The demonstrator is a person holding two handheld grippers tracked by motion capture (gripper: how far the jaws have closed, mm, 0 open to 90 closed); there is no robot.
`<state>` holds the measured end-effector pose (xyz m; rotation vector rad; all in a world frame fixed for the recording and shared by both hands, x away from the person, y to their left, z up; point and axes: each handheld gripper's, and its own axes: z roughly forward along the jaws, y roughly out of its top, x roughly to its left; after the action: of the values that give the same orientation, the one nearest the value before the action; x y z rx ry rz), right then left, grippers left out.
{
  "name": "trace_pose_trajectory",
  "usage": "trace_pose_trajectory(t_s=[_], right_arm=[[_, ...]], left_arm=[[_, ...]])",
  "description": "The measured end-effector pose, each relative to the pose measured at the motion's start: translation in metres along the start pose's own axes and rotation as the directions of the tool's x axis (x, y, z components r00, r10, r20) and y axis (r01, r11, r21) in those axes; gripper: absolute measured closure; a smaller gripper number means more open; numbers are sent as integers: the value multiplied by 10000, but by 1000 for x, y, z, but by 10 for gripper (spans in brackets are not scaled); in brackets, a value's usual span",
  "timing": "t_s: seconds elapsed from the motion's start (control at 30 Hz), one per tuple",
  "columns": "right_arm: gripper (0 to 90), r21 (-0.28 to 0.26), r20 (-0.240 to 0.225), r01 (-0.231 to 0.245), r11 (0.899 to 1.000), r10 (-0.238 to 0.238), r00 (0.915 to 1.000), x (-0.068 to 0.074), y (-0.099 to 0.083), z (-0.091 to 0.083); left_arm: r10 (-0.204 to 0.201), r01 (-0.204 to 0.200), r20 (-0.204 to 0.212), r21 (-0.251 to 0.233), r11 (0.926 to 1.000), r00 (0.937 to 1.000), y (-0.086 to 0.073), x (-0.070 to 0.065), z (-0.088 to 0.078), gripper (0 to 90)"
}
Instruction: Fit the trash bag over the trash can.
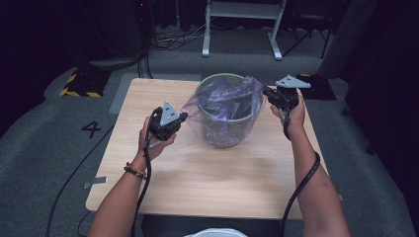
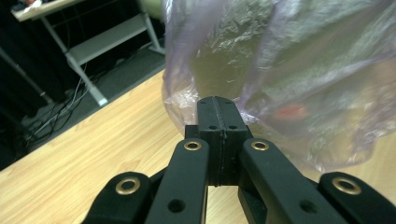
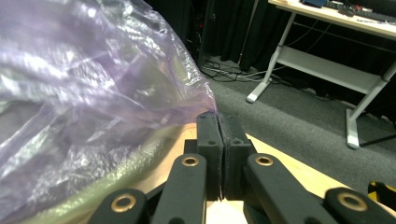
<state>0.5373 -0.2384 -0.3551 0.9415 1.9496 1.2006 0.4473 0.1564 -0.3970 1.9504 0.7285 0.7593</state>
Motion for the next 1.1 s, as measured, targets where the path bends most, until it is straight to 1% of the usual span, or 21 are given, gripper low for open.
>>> trace_pose_trajectory(t_s=[0.03, 0.07, 0.1, 0.13, 0.2, 0.23, 0.27, 0.33, 0.37, 0.43, 0.5, 0.63, 0.67, 0.73, 0.8, 0.83, 0.9, 0.93, 0.97, 1.07, 1.1], right_arm=[[886, 0, 0, 0, 10000, 0, 10000, 0, 0, 0], [886, -11, -47, -90, 10000, 90, 9999, -1, 0, 1], [886, -11, -47, -90, 10000, 90, 9999, -1, 0, 1], [885, -144, -97, -144, 9998, 143, 9999, -1, 0, 0], [883, -263, -166, -64, 9996, 60, 9998, 1, 2, -2], [883, -263, -166, -64, 9996, 60, 9998, 1, 2, -2], [882, -330, -181, 80, 9994, -86, 9998, 3, 5, -3], [878, -392, -243, 98, 9992, -108, 9996, 5, 7, -3], [878, -392, -243, 98, 9992, -108, 9996, 5, 7, -3], [876, -464, -185, 243, 9986, -252, 9995, 9, 9, -3], [874, -470, -178, 241, 9986, -250, 9995, 9, 10, -3], [865, -384, -78, 395, 9985, -398, 9992, 9, 12, -2], [865, -379, -65, 428, 9984, -431, 9990, 9, 13, -2], [865, -355, -18, 410, 9985, -411, 9992, 8, 13, -1], [865, -303, -43, 352, 9989, -354, 9994, 7, 12, 2], [865, -285, -53, 334, 9990, -336, 9994, 6, 12, 4], [866, -238, -70, 299, 9993, -301, 9995, 6, 11, 6], [866, -217, -93, 308, 9993, -310, 9995, 5, 11, 8], [866, -217, -93, 308, 9993, -310, 9995, 5, 11, 8], [872, -187, -175, -58, 9998, 55, 9998, 2, 9, 14], [872, -152, -175, -92, 9998, 89, 9998, 1, 9, 15]], left_arm=[[0, 0, 0, 0, 10000, 10000, 0, 0, 0, 893], [-199, 199, -49, -90, 9998, 9998, -1, 4, 1, 790], [-370, 375, 185, -285, 9989, 9991, -1, 7, -1, 790], [-509, 527, 334, -558, 9970, 9981, -1, 9, -3, 587], [-654, 665, 150, -906, 9937, 9977, 2, 11, -9, 482], [-734, 772, 353, -1224, 9895, 9967, 4, 14, -14, 482], [-831, 908, 554, -1550, 9837, 9950, 9, 17, -21, 399], [-812, 972, 959, -1757, 9796, 9921, 15, 18, -26, 363], [-812, 972, 959, -1757, 9796, 9921, 15, 18, -26, 345], [-548, 717, 952, -1839, 9803, 9939, 27, 18, -29, 298], [-527, 719, 1065, -1863, 9799, 9929, 34, 19, -28, 295], [-377, 562, 1023, -1838, 9814, 9940, 46, 22, -24, 323], [-226, 312, 540, -1656, 9857, 9983, 54, 25, -19, 384], [-43, 158, 731, -1570, 9875, 9973, 58, 31, -13, 535], [30, 70, 690, -1441, 9895, 9976, 60, 34, -5, 652], [174, -81, 734, -1245, 9922, 9972, 63, 36, 4, 695], [229, -156, 620, -1162, 9931, 9978, 64, 37, 7, 797], [363, -289, 701, -1041, 9941, 9969, 66, 39, 17, 849], [363, -289, 701, -1041, 9941, 9969, 66, 39, 17, 884], [110, -72, 535, -708, 9975, 9985, 66, 43, 38, 900], [110, -72, 535, -708, 9975, 9985, 66, 43, 38, 900]])
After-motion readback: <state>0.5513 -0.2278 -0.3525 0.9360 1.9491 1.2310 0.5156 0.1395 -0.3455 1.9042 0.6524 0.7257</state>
